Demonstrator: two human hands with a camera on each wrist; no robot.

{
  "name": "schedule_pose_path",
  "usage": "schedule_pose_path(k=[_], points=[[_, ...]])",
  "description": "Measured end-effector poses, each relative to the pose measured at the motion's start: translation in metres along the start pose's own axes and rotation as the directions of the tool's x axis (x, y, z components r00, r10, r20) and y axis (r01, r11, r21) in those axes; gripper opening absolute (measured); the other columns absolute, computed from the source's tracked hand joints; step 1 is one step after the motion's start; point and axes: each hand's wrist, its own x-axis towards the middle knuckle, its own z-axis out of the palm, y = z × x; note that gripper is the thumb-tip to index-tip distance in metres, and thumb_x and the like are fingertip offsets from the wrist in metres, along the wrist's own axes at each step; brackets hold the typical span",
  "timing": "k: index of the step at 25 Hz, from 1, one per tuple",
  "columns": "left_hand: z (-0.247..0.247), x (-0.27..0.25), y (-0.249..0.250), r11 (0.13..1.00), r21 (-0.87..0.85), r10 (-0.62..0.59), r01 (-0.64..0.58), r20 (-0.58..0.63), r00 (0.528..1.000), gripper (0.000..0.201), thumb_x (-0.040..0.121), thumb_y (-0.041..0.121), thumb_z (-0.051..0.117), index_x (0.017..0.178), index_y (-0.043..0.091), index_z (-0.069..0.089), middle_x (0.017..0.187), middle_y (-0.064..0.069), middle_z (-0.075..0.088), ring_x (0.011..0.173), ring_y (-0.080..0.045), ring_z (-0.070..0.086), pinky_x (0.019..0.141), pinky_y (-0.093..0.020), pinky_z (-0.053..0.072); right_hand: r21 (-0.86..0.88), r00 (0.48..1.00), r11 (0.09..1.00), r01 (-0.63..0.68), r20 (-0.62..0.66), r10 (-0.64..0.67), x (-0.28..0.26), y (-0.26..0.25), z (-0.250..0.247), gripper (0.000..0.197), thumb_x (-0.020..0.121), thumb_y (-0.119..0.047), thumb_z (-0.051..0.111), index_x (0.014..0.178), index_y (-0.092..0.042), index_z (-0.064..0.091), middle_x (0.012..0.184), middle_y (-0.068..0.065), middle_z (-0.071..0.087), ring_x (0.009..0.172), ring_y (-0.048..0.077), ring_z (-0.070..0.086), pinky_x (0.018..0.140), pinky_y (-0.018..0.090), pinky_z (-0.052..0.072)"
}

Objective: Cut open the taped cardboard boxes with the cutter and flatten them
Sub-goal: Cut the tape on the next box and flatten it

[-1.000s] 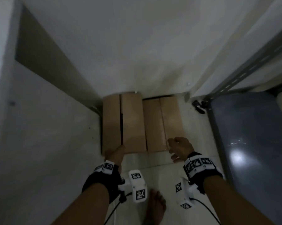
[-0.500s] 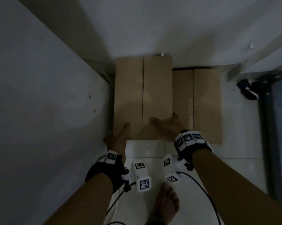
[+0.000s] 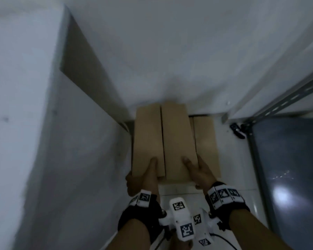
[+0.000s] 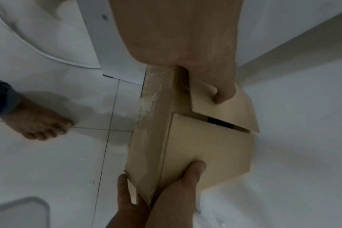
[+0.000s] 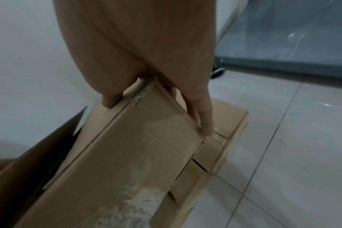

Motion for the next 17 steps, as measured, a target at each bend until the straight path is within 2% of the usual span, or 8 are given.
schedule_pose_path(k=[3, 5, 7, 10, 12, 14, 15, 17], points=[[-0.026, -0.075, 0.054, 0.998, 0.010, 0.063, -0.063, -0.012, 0.998, 0.117, 0.037, 0.068, 0.083, 0.137, 0.016, 0.049, 0.129, -0.004, 0.060, 0.106, -0.027, 0.060, 0.096, -0.046, 0.053, 0.012, 0.997, 1.000, 0.016, -0.070, -0.015, -0.081, -0.044, -0.030, 0.074, 0.088, -0.066, 0.055, 0.151, -0.032, 0.034, 0.148, -0.002, 0.048, 0.124, 0.022, 0.050, 0.104, 0.038, 0.041], [-0.043, -0.118, 0.088, 0.994, -0.063, 0.087, -0.086, 0.010, 0.996, 0.108, 0.045, 0.058, 0.087, 0.136, 0.014, 0.047, 0.128, -0.007, 0.058, 0.105, -0.029, 0.060, 0.093, -0.048, 0.054, -0.010, 0.993, 0.999, 0.041, -0.109, -0.042, -0.132, -0.078, -0.049, 0.102, 0.067, -0.087, 0.057, 0.152, -0.035, 0.035, 0.150, -0.005, 0.047, 0.129, 0.022, 0.049, 0.109, 0.043, 0.040], [-0.065, -0.154, 0.118, 0.982, -0.149, 0.121, -0.112, 0.051, 0.991, 0.112, 0.044, 0.058, 0.087, 0.140, 0.019, 0.043, 0.128, -0.004, 0.058, 0.106, -0.029, 0.061, 0.092, -0.048, 0.055, -0.038, 0.983, 0.996, 0.075, -0.162, -0.080, -0.179, -0.111, -0.061, 0.117, 0.051, -0.096, 0.057, 0.151, -0.037, 0.038, 0.147, -0.006, 0.050, 0.127, 0.022, 0.052, 0.108, 0.047, 0.044], [-0.110, -0.197, 0.158, 0.975, -0.183, 0.166, -0.123, 0.240, 0.957, 0.104, 0.045, 0.059, 0.085, 0.134, 0.028, 0.040, 0.120, 0.001, 0.059, 0.102, -0.025, 0.062, 0.088, -0.049, 0.057, -0.039, 0.955, 0.977, 0.209, -0.208, -0.213, -0.244, -0.163, -0.066, 0.099, 0.063, -0.086, 0.061, 0.146, -0.034, 0.046, 0.140, -0.005, 0.057, 0.119, 0.020, 0.057, 0.103, 0.043, 0.049], [-0.149, -0.218, 0.187, 0.963, -0.209, 0.232, -0.170, 0.327, 0.916, 0.083, 0.061, 0.045, 0.089, 0.127, 0.026, 0.042, 0.111, 0.001, 0.060, 0.096, -0.021, 0.063, 0.083, -0.043, 0.059, -0.060, 0.924, 0.951, 0.302, -0.226, -0.308, -0.285, -0.193, -0.058, 0.080, 0.076, -0.073, 0.061, 0.143, -0.031, 0.051, 0.134, -0.003, 0.061, 0.112, 0.020, 0.059, 0.094, 0.036, 0.051], [-0.196, -0.227, 0.216, 0.936, -0.198, 0.348, -0.292, 0.385, 0.855, 0.074, 0.066, 0.041, 0.090, 0.123, 0.021, 0.047, 0.107, 0.001, 0.062, 0.092, -0.017, 0.064, 0.070, -0.031, 0.058, -0.085, 0.893, 0.926, 0.368, -0.244, -0.377, -0.327, -0.217, -0.042, 0.062, 0.086, -0.064, 0.059, 0.137, -0.030, 0.056, 0.124, -0.001, 0.064, 0.102, 0.019, 0.061, 0.080, 0.032, 0.052], [-0.217, -0.228, 0.228, 0.913, -0.183, 0.407, -0.364, 0.421, 0.811, 0.078, 0.062, 0.047, 0.091, 0.122, 0.019, 0.049, 0.107, 0.001, 0.064, 0.092, -0.015, 0.065, 0.067, -0.028, 0.058, -0.093, 0.880, 0.914, 0.394, -0.248, -0.404, -0.344, -0.224, -0.032, 0.060, 0.086, -0.065, 0.057, 0.135, -0.031, 0.058, 0.121, -0.001, 0.065, 0.100, 0.019, 0.062, 0.079, 0.034, 0.054], [-0.265, -0.226, 0.248, 0.844, -0.144, 0.515, -0.517, 0.487, 0.705, 0.098, 0.045, 0.063, 0.093, 0.123, 0.018, 0.053, 0.112, 0.001, 0.068, 0.094, -0.014, 0.068, 0.073, -0.029, 0.060, -0.113, 0.860, 0.898, 0.426, -0.257, -0.440, -0.381, -0.234, -0.006, 0.064, 0.080, -0.072, 0.055, 0.131, -0.034, 0.058, 0.116, -0.005, 0.066, 0.100, 0.019, 0.063, 0.085, 0.041, 0.057]])
